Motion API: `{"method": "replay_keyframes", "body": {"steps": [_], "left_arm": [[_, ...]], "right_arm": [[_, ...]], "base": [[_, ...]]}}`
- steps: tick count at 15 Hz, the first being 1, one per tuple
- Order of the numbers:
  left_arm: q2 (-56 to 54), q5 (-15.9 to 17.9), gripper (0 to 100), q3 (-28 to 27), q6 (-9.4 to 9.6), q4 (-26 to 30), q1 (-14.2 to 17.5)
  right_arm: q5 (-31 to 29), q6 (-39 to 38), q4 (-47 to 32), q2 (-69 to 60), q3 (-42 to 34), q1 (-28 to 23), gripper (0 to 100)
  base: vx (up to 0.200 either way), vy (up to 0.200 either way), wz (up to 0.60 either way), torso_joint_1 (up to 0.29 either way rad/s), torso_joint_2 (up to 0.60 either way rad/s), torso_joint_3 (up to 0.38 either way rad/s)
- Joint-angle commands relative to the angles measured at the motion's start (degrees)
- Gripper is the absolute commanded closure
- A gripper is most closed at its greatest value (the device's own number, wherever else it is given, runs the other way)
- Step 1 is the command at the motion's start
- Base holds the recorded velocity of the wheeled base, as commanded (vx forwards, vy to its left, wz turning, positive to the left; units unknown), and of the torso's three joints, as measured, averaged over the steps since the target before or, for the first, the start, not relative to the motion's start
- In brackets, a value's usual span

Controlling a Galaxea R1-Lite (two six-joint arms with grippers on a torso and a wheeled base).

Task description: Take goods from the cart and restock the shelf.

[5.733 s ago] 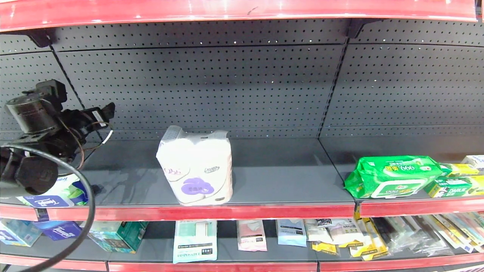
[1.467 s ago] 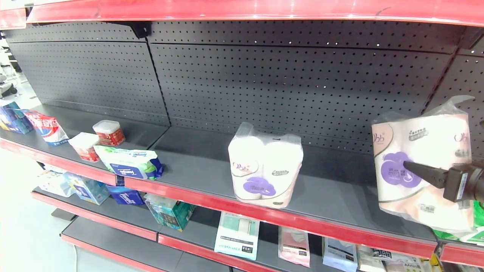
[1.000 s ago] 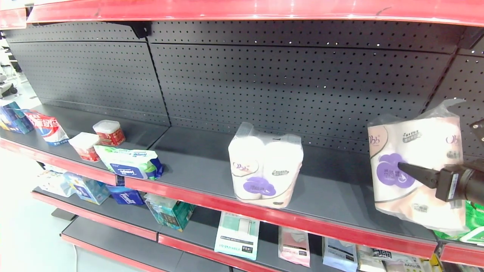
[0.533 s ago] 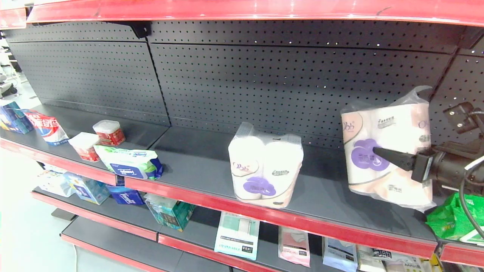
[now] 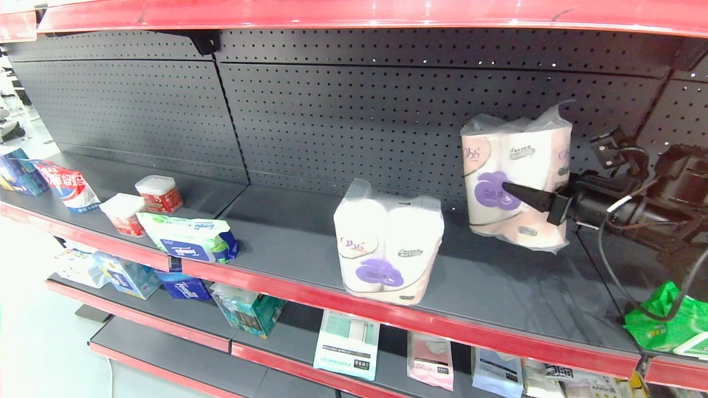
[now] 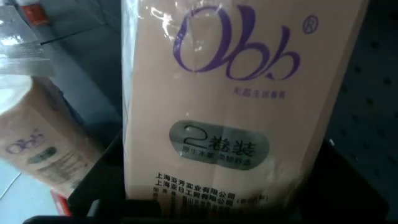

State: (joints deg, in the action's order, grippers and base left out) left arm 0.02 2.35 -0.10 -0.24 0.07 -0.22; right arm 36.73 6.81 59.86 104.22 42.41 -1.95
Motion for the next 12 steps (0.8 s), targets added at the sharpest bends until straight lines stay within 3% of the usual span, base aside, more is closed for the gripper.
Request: {"method": "replay_keyframes", "body": {"steps": [1, 3, 9, 12], "left_arm": [[0.0, 0.0, 0, 0.0, -0.02, 0.0, 0.0], [0.0, 0.0, 0, 0.0, -0.02, 0.0, 0.0], [0.0, 0.0, 0, 0.0, -0.02, 0.0, 0.0], [0.0, 0.0, 0, 0.0, -0.02, 0.0, 0.0]], "right_arm": [[0.8, -0.8, 0.4, 7.2, 3.9, 2.3, 100], [2.7, -0.6, 0.4, 11.1, 9.6, 5.9, 100], [7.5, 0.9, 1.0, 18.0, 15.5, 13.5, 100], [7.6, 6.5, 1.0, 21.1, 16.8, 13.0, 100]], "base": [[0.0, 0.0, 0.0, 0.0, 0.0, 0.0], [0.0, 0.0, 0.0, 0.0, 0.0, 0.0], [0.0, 0.0, 0.0, 0.0, 0.0, 0.0], [0.0, 0.0, 0.0, 0.0, 0.0, 0.0]]}}
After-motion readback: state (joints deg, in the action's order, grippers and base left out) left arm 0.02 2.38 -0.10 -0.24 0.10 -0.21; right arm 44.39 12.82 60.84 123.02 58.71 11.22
